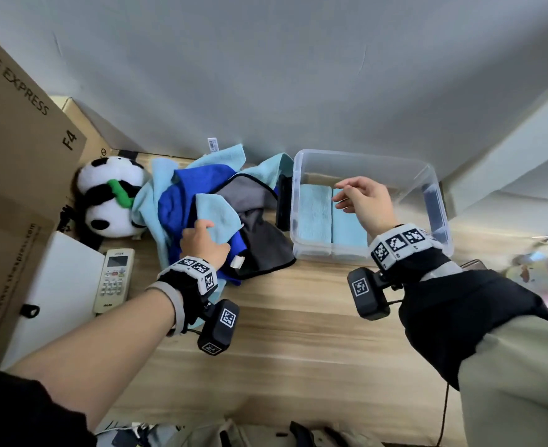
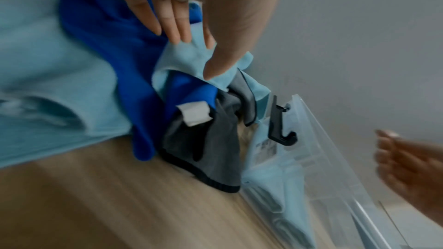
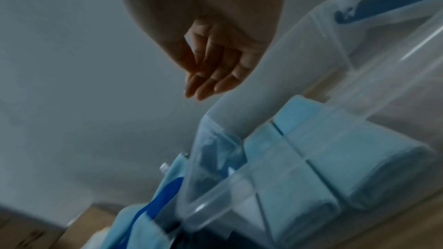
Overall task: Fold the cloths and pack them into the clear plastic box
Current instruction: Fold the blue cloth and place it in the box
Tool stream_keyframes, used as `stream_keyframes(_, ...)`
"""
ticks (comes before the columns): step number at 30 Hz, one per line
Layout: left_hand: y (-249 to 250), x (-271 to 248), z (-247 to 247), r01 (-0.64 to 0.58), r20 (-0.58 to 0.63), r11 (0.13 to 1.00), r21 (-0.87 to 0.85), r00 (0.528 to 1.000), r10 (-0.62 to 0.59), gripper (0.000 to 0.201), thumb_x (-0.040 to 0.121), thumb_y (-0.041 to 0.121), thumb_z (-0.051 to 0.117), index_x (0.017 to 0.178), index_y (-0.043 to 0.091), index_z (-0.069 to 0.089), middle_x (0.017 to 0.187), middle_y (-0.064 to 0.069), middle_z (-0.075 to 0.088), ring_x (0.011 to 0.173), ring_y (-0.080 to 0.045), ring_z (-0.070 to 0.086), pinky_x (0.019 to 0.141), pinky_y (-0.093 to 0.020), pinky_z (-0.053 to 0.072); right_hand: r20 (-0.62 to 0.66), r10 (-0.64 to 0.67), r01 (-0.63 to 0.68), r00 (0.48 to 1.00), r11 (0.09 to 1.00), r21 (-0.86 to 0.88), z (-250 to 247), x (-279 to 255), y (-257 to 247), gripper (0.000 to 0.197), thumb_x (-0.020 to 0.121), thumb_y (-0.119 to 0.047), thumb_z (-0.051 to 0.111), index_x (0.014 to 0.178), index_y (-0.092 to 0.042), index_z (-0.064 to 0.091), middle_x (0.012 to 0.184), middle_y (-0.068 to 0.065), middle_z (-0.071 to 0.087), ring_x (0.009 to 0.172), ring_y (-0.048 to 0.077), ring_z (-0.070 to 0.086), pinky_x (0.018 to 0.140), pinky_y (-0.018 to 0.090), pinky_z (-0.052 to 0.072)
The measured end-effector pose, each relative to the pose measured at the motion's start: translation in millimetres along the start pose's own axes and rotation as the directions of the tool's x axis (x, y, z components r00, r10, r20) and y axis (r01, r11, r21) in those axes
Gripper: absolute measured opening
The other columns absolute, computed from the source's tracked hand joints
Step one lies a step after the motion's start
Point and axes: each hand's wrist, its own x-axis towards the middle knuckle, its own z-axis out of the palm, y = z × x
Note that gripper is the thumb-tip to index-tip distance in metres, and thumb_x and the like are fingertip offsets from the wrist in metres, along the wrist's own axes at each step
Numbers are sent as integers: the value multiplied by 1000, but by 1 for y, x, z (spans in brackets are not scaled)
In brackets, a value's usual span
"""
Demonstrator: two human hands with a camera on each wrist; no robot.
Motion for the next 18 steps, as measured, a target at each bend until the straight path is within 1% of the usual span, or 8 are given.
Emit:
stream_keyframes(3,-20,-2,-1,81,88,991,-108,993,-72,67,72,17,74,130,15,39,131,-18,42,113,-36,50,97,-36,39,43,-79,78,996,996,35,24,-32,-14,23,91,-1,43,85,-12,61,67,6,64,50,4,57,54,13,46)
stream_keyframes(7,-35,0,1,108,119,969,-223,989,-83,65,78,18,71,132,9,37,119,-13,62,115,-28,55,97,-35,39,159,-91,85,983,995,45,62,-66,-16,21,91,0,44,85,-11,61,64,5,63,49,5,56,53,13,44)
stream_keyframes(9,-41,3,4,45,98,970,-237,995,-23,37,82,17,66,116,13,51,101,-11,70,105,-28,61,93,-37,46,183,-73,71,980,997,18,79,-78,-6,22,91,0,44,84,-13,61,63,4,64,50,4,57,54,13,45)
stream_keyframes(10,-44,6,5,20,102,967,-256,995,7,15,82,16,63,97,18,59,93,-12,71,97,-31,65,89,-42,50,199,-49,52,979,999,-11,87,-83,1,24,91,0,44,83,-15,61,63,3,64,50,2,58,55,13,45)
stream_keyframes(11,-48,9,7,3,109,959,-283,994,30,8,83,15,59,78,21,60,84,-13,72,89,-34,67,84,-45,54,226,-6,18,974,999,-49,94,-87,8,25,91,0,44,81,-16,60,64,2,64,49,0,58,54,13,46)
stream_keyframes(13,-56,14,9,3,123,953,-304,992,36,26,84,13,53,60,20,55,71,-12,69,79,-36,68,78,-47,56,308,110,-72,945,989,-131,109,-92,21,24,90,0,43,82,-15,60,68,2,64,48,-1,58,52,15,45)
stream_keyframes(15,-57,9,5,11,155,945,-327,987,42,27,87,11,51,62,22,53,68,-9,66,71,-32,67,77,-43,56,356,206,-130,912,965,-225,124,-92,34,22,90,-4,45,89,-13,65,77,1,64,57,7,59,54,17,44)
stream_keyframes(18,-55,-5,6,-48,261,921,-387,952,159,23,88,0,47,77,17,60,78,-14,64,61,-23,60,65,-30,51,309,260,-175,915,945,-276,145,-87,46,25,90,-10,49,105,-12,69,75,-5,60,73,16,54,59,20,43)
